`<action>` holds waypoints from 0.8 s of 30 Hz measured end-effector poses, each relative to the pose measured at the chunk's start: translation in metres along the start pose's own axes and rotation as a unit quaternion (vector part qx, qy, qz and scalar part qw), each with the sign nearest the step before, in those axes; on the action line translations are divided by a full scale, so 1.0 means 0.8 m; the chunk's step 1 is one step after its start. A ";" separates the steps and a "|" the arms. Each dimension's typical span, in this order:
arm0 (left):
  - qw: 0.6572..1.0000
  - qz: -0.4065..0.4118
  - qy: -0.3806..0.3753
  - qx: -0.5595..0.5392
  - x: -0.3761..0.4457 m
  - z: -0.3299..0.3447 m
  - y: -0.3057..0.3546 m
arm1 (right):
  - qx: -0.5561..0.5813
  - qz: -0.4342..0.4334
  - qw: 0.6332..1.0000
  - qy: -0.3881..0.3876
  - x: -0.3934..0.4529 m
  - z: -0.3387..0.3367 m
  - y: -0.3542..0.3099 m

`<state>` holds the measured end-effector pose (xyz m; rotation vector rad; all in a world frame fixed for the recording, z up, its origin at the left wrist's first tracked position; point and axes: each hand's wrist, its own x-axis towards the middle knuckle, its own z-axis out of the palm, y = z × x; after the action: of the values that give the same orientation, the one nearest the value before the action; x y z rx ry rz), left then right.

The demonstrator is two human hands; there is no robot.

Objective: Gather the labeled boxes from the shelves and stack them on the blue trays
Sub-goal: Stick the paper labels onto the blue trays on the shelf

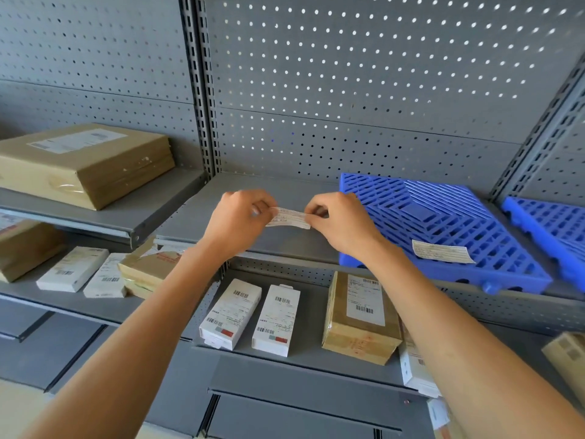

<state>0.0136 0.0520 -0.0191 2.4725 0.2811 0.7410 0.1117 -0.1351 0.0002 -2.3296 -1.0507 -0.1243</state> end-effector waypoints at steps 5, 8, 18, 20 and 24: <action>0.999 0.024 0.022 -0.034 0.004 0.001 0.049 | 0.034 -0.006 0.997 0.072 -0.020 -0.042 0.013; 0.998 0.041 0.026 -0.045 0.004 0.011 0.083 | 0.042 -0.001 0.993 0.106 -0.038 -0.067 0.030; 0.992 0.092 0.017 -0.090 -0.024 0.077 0.222 | 0.046 0.034 0.985 0.162 -0.144 -0.166 0.110; 0.990 0.104 0.004 -0.097 -0.032 0.097 0.255 | 0.041 0.050 0.983 0.169 -0.173 -0.188 0.132; 0.986 0.130 -0.027 -0.101 -0.054 0.141 0.329 | 0.025 0.078 0.981 0.176 -0.240 -0.234 0.180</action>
<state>0.0527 -0.2313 0.0272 2.3535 -0.1360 0.7665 0.1095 -0.4378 0.0296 -2.2278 -0.6858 -0.4273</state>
